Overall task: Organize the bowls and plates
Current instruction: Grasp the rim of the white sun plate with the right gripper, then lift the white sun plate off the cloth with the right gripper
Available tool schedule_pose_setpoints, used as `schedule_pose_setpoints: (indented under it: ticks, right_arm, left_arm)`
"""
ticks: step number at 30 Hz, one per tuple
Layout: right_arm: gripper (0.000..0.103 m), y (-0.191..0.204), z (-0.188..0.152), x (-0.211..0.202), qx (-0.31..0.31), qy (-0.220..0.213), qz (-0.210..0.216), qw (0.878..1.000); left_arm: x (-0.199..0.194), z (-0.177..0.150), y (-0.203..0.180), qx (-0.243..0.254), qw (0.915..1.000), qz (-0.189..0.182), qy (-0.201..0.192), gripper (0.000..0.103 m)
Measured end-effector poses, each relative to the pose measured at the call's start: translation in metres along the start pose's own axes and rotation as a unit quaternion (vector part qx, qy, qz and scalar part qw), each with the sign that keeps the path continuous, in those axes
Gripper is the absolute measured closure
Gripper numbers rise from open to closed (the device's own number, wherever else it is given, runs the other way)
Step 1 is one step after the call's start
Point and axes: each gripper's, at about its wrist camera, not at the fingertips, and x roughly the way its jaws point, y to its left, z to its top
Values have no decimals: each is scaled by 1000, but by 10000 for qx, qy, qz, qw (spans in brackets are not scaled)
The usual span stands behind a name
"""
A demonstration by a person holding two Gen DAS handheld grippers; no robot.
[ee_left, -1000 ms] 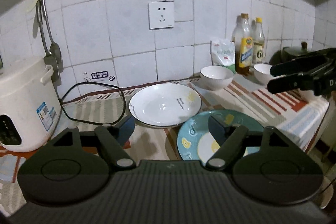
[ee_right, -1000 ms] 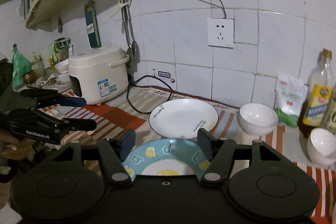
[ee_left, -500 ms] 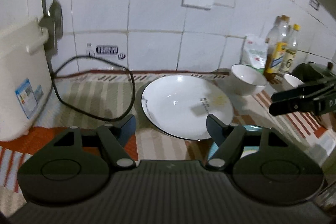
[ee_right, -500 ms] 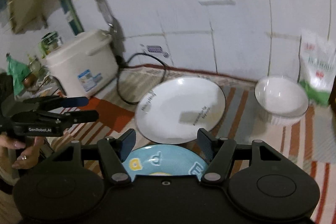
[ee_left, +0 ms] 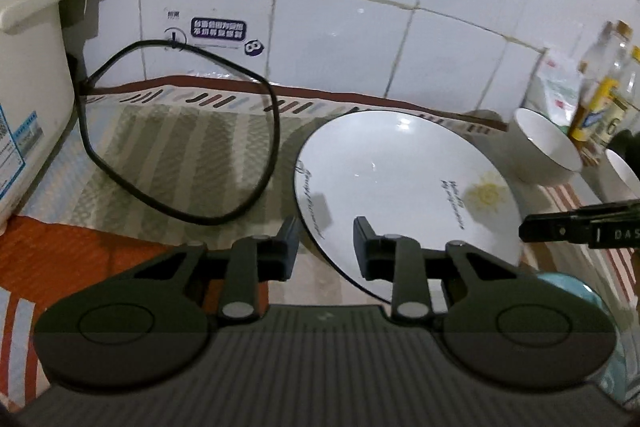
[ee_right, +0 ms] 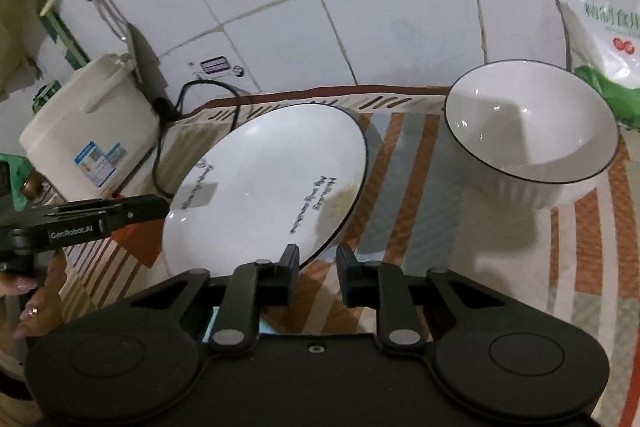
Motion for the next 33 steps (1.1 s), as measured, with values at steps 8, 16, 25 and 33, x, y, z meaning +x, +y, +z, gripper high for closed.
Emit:
schedule_pose_setpoints:
  ticks: [8, 16, 25, 33]
  right_arm:
    - [76, -4, 11, 20, 27, 128, -154, 9998]
    - [76, -8, 15, 37, 57, 164, -147, 9997]
    - [83, -10, 15, 36, 149, 92, -112, 9998]
    - [84, 0, 13, 24, 167, -132, -257, 9994]
  left_arm:
    - [20, 5, 3, 98, 9999, 101, 89, 74]
    - [39, 7, 6, 144, 9996, 203, 167, 74]
    - [42, 3, 1, 223, 9996, 156, 30, 86]
    - [30, 1, -6, 268, 9991, 329, -68, 86]
